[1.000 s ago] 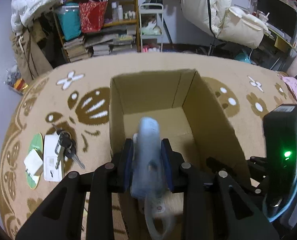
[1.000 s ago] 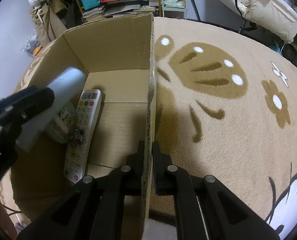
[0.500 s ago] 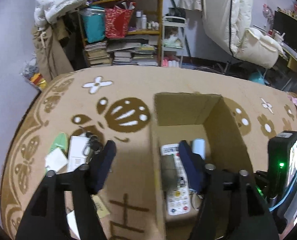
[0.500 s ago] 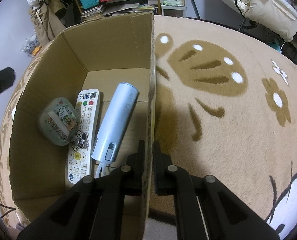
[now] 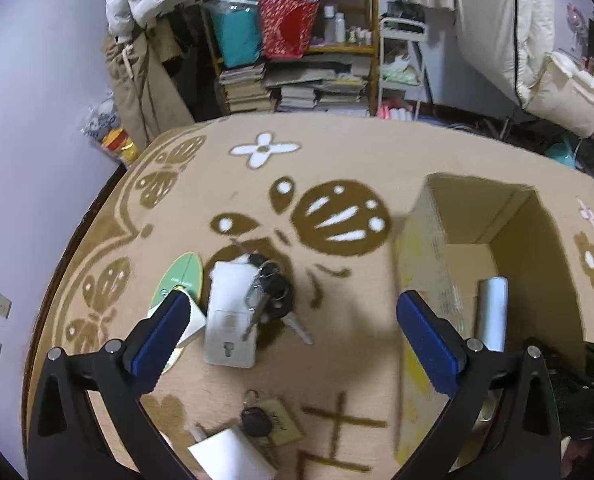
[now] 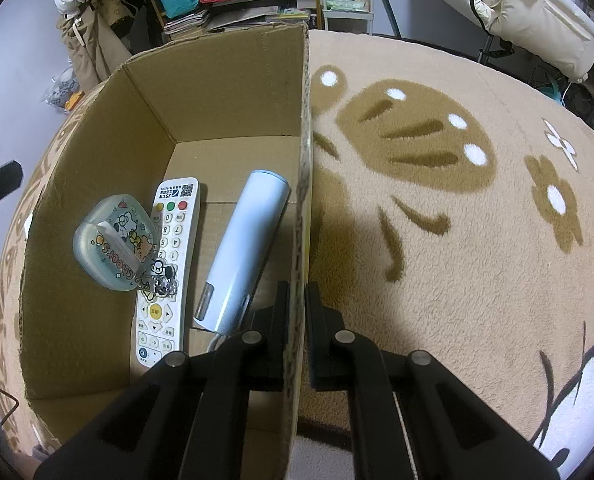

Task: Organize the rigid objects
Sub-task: 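Move the left tool back to the pile toward the key bunch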

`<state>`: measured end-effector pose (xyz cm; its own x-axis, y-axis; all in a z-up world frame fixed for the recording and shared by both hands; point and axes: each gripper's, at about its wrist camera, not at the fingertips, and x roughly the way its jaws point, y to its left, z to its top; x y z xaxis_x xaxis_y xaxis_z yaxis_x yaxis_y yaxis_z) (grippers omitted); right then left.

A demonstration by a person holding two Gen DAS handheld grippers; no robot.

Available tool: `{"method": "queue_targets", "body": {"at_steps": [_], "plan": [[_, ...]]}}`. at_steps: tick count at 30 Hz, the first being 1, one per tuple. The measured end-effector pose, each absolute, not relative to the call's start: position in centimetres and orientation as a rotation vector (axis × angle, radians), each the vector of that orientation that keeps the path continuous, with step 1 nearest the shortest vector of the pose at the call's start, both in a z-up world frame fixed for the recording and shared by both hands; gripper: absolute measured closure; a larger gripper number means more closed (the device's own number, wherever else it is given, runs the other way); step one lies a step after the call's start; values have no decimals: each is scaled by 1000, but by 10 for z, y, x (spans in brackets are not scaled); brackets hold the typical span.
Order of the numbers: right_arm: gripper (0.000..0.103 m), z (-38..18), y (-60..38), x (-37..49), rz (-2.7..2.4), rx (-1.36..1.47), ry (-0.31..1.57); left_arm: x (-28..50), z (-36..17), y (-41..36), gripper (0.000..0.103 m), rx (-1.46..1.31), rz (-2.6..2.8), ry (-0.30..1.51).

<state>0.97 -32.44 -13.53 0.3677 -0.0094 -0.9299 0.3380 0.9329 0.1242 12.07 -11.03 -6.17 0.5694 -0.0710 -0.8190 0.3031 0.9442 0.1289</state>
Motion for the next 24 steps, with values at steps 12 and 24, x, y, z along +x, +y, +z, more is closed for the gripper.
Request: {"method": "queue_targets", "body": {"at_steps": [12,24], "plan": [[95,-135,-324,10,-228,319,1179,153,-108,-91,1,197,-189,1012],[95,-135,-322,10,-226,320,1178,171,-139,-78,17,149,-182,1074]]}}
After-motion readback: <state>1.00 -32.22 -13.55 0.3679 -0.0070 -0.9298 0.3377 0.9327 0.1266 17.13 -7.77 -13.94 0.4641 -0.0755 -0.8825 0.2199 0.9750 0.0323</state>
